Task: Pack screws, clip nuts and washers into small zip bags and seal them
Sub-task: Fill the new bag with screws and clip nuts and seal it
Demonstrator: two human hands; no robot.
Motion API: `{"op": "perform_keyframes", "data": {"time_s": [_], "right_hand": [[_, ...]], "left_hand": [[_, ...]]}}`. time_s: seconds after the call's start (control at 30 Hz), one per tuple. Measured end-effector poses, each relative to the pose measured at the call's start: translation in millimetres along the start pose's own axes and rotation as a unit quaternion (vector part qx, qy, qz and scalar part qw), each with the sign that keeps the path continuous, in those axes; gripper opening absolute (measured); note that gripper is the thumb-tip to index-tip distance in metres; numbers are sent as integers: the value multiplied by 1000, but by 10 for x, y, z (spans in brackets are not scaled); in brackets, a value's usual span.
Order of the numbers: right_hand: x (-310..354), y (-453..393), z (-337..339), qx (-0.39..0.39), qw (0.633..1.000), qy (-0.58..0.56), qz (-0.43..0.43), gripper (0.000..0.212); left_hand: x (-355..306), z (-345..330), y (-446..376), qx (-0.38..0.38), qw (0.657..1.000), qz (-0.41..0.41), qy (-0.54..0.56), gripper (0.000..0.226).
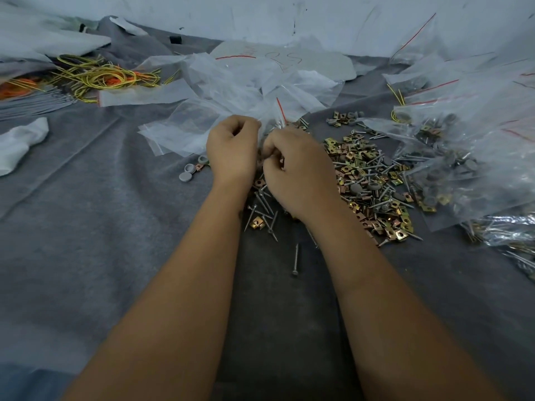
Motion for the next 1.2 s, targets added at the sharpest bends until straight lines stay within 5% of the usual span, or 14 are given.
{"op": "perform_keyframes", "data": {"time_s": [0.2, 0.33, 0.53, 0.77, 0.97, 1.2], "right_hand": [[328, 61, -229, 134, 988, 24, 76, 20], [450, 69, -686, 279, 934, 144, 168, 42], [398, -69, -1099, 387, 897, 186, 104, 51], [79, -104, -521, 249, 961, 107, 60, 29], [-95, -84, -306, 156, 977, 144, -3, 17], [-320, -59, 151, -50, 990, -23, -131, 10]], "left_hand": [[-44, 359, -163, -38, 997, 51, 48, 23], [-222, 726, -414, -67, 997, 32, 11, 21], [-423, 882, -475, -80, 995, -58, -17, 21], [-213, 634, -332, -46, 998, -31, 2, 21], [-41, 274, -196, -8, 1000, 15, -2, 23], [125, 90, -82, 39, 994, -26, -96, 18]]}}
Point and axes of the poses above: each hand's wrist, its own y-axis away from the middle knuckle, its own z-axis out of the back of the hand, x = y × z, the point moved 5 cm from there along -y, towards the middle knuckle, and after that the axes turned 10 degrees about -y, right-handed, at the moved point
